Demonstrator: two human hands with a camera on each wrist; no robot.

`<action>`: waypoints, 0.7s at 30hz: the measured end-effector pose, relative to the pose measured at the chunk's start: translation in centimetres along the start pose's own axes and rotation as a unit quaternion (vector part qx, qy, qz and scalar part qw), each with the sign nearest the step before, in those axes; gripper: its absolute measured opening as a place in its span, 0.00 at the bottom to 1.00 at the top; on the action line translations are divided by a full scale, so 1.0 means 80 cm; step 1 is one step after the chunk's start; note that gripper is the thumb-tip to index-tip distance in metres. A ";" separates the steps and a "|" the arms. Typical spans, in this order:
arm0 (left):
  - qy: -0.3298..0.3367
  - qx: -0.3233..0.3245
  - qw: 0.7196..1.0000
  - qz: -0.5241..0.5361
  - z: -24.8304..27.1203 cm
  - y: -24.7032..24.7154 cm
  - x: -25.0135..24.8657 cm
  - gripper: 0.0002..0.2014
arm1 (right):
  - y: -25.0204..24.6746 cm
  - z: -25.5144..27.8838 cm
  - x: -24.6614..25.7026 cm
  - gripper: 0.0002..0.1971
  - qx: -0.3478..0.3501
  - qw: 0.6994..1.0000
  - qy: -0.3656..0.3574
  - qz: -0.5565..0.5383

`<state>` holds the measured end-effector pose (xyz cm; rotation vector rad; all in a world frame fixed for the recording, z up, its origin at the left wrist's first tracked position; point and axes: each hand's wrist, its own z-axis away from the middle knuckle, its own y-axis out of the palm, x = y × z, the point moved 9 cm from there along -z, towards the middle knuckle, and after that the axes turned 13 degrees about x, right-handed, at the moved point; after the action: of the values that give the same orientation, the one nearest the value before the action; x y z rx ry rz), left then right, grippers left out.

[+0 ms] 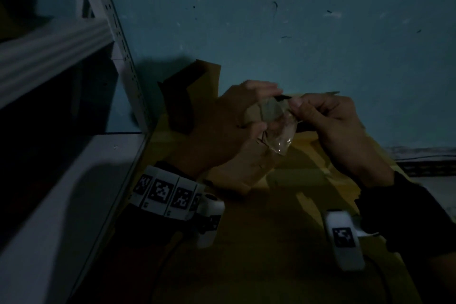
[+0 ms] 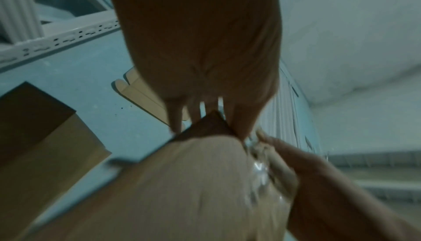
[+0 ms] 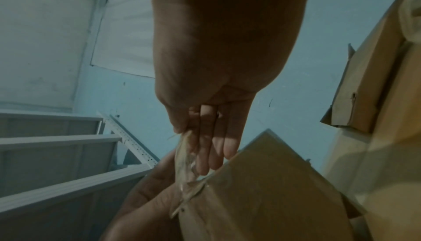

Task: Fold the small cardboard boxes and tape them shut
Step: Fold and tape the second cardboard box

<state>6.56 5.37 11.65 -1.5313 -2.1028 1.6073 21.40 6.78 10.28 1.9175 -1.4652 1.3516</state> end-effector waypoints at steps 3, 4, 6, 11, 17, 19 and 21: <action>-0.017 0.021 1.000 -0.005 0.000 0.009 0.004 0.19 | 0.006 0.000 -0.001 0.19 0.016 1.000 0.009 0.005; -0.023 0.011 1.000 -0.013 0.001 0.008 0.004 0.17 | 0.008 0.001 -0.002 0.19 0.024 1.000 0.017 0.010; -0.038 -0.009 0.999 -0.013 0.004 0.003 0.006 0.14 | 0.010 0.002 -0.006 0.23 0.033 0.998 0.044 0.002; -0.038 -0.048 0.998 -0.030 0.005 -0.001 0.002 0.10 | 0.009 -0.002 -0.004 0.22 0.030 0.997 0.052 0.043; -0.045 -0.083 0.995 -0.021 0.004 -0.003 0.003 0.07 | 0.009 -0.008 -0.018 0.15 0.015 0.996 0.045 0.069; -0.054 -0.099 0.994 -0.002 0.005 -0.008 0.006 0.05 | 0.013 -0.007 -0.020 0.15 0.001 0.998 0.043 0.046; -0.063 -0.110 0.992 -0.001 0.008 -0.012 0.008 0.04 | 0.020 -0.005 -0.024 0.17 0.000 0.999 0.042 0.021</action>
<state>5.26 5.46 11.82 -1.5221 -2.4200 1.5553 19.77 7.50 8.42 1.8169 -1.4737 1.4330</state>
